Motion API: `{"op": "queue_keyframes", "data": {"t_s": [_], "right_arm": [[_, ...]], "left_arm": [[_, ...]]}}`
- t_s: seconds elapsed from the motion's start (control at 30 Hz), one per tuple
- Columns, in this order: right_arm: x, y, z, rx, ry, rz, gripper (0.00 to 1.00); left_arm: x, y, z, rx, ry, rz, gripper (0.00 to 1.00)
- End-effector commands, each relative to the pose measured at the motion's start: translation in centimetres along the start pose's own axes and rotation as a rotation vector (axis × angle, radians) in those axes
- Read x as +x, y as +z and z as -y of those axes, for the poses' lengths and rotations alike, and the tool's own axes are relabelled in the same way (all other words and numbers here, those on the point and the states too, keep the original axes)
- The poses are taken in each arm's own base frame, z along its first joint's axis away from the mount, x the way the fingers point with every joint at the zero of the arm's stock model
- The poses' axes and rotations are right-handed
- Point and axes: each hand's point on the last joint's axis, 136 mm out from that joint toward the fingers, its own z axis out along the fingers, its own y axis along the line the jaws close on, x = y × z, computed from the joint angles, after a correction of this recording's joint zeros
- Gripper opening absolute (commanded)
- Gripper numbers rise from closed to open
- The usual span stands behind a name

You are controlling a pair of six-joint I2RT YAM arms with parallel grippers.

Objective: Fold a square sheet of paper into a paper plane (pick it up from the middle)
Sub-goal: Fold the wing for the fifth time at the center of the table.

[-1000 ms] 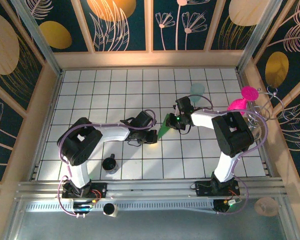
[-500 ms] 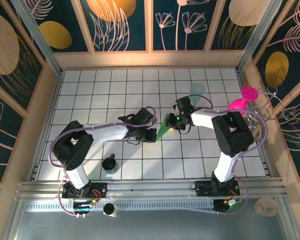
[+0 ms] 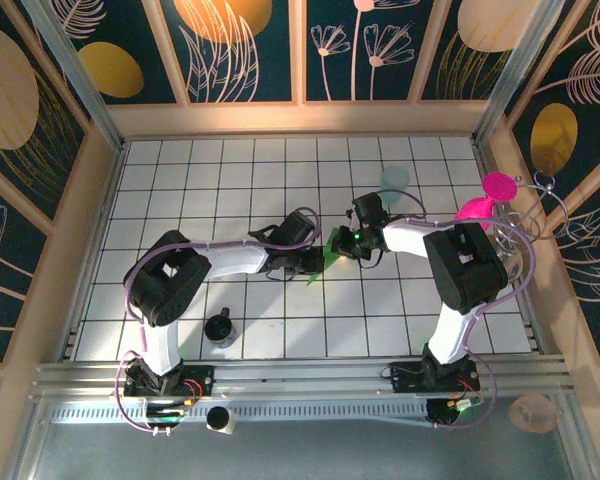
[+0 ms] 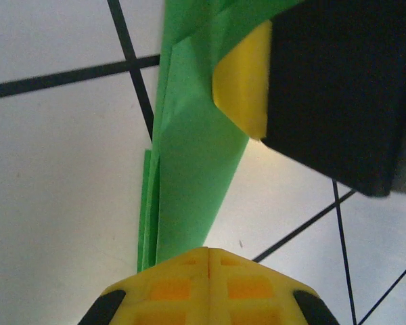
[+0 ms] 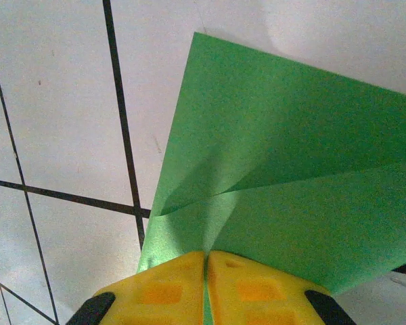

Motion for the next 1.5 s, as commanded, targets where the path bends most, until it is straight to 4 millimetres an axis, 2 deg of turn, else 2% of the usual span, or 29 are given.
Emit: {"op": "queue_keyframes", "data": {"t_s": [0.0,0.33,0.47,0.6,0.77,1.03,1.27,1.33,1.37,1.47], "right_arm": [[1.3,0.5,2.0,0.06,0.007,-0.048,0.13],[-1.6,-1.6,-1.8,-0.037,-0.108,0.036,0.12],[-1.8,-2.8,-2.6,-0.071,-0.149,0.085,0.11],[-0.3,-3.0,-2.4,-0.088,-0.163,0.083,0.11],[1.3,-1.7,-1.9,-0.071,-0.166,0.03,0.09],[1.8,-0.2,-2.1,-0.086,-0.174,-0.021,0.07],[1.0,0.3,-0.4,-0.054,-0.161,-0.005,0.05],[0.0,0.1,0.7,-0.048,-0.136,0.03,0.04],[-0.6,-0.1,1.1,-0.051,-0.119,0.047,0.05],[-2.4,-0.7,2.6,-0.058,-0.056,0.111,0.05]], "left_arm": [[-1.1,0.6,-0.2,0.013,-0.028,0.033,0.0],[1.0,1.5,-3.8,-0.095,-0.084,-0.007,0.0],[1.3,1.2,-4.6,-0.13,-0.093,-0.005,0.0],[1.6,1.2,-5.2,-0.149,-0.103,-0.007,0.0],[1.8,1.2,-5.6,-0.17,-0.107,-0.014,0.0],[2.1,1.1,-6.3,-0.197,-0.112,-0.017,0.0],[3.6,0.9,-8.1,-0.259,-0.114,-0.051,0.0],[4.1,0.8,-8.8,-0.287,-0.109,-0.063,0.0],[5.2,0.8,-9.7,-0.31,-0.112,-0.086,0.0],[6.6,0.7,-10.8,-0.331,-0.118,-0.116,0.0]]}}
